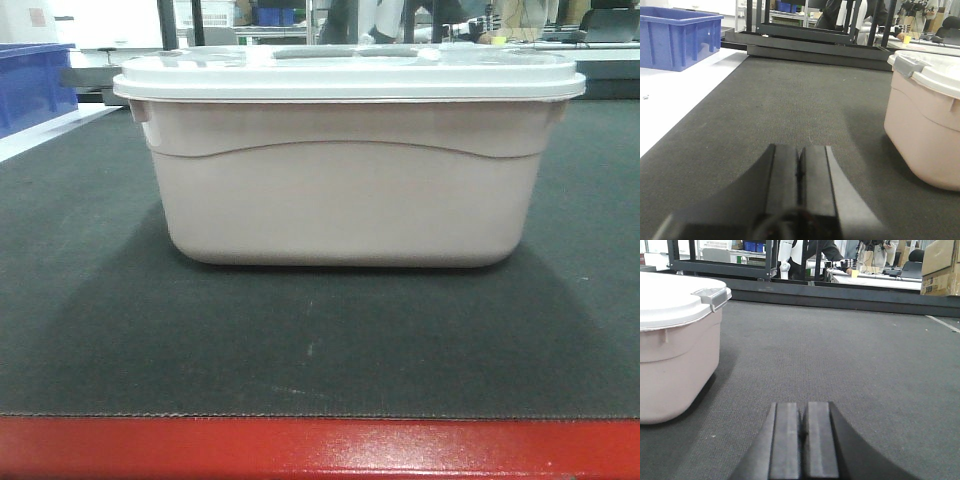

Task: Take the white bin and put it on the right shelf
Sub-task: 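Move both grippers toward the short ends of the pink bin, then close both grippers on the white lid rims at the bin's ends, then lift the pink bin off the table with both grippers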

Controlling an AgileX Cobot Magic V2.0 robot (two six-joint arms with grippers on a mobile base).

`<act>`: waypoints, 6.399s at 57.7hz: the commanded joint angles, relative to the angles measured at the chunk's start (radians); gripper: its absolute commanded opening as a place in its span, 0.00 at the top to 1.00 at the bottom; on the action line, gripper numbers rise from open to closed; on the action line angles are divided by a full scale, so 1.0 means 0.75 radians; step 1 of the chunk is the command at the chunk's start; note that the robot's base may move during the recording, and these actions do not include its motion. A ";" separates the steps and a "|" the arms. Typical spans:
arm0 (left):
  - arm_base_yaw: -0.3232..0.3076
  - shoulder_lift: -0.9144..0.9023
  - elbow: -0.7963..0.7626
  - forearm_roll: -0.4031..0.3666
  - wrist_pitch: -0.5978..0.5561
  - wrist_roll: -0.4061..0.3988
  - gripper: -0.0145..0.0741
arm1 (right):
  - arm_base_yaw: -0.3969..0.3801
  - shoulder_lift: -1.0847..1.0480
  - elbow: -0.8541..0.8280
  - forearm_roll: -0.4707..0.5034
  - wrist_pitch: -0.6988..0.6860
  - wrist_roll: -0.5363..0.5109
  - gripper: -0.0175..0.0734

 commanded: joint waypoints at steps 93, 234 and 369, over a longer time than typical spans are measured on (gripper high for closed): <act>-0.008 0.693 -1.120 -0.040 0.321 -0.005 0.55 | -0.003 0.529 -0.821 0.035 -0.176 -0.003 0.28; 0.187 2.521 -1.861 -2.141 1.757 1.150 0.41 | -0.305 2.434 -1.908 2.056 1.726 -1.162 0.11; 0.038 2.010 -1.866 -2.349 1.757 1.101 0.98 | -0.133 1.924 -1.906 2.249 1.726 -1.100 0.73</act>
